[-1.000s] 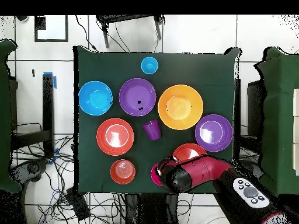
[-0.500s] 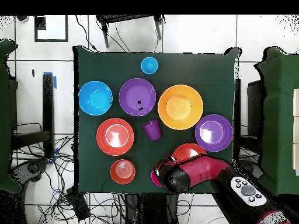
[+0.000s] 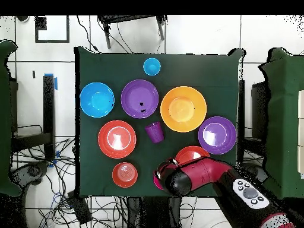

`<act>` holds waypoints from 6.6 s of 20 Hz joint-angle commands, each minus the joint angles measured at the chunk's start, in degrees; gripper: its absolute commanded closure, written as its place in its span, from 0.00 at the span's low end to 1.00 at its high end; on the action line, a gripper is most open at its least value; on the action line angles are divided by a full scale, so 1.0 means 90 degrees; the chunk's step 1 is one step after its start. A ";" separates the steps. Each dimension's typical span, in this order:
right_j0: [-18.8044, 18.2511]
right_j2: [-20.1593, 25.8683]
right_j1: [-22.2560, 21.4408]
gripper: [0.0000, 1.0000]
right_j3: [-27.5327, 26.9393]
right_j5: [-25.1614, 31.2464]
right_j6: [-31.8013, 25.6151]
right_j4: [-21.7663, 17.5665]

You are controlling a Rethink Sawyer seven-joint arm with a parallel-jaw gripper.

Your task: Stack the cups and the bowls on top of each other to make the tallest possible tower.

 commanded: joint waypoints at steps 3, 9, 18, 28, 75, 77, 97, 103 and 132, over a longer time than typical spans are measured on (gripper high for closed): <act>0.0365 0.0083 0.0690 0.00 -0.0570 0.0052 -0.0267 -0.0737; 0.0571 0.0008 0.0747 0.00 -0.0673 0.0021 -0.0093 -0.0873; 0.0494 0.0001 0.0680 0.00 -0.0645 0.0123 -0.0194 -0.0949; 0.0108 0.0700 -0.0329 0.00 0.0198 0.1026 -0.0674 0.0182; -0.0483 0.2537 0.0172 0.00 0.0170 0.1813 -0.1973 -0.1024; -0.0465 0.2480 0.0349 0.00 0.0218 0.1788 -0.1997 -0.1217; 0.0573 0.2493 0.0249 0.00 0.1033 0.1492 -0.1042 -0.1331; 0.0432 0.2816 -0.0248 0.00 0.1429 0.1687 -0.1046 -0.0936; -0.0641 0.3069 0.0650 0.00 0.0058 0.2614 -0.3061 -0.1081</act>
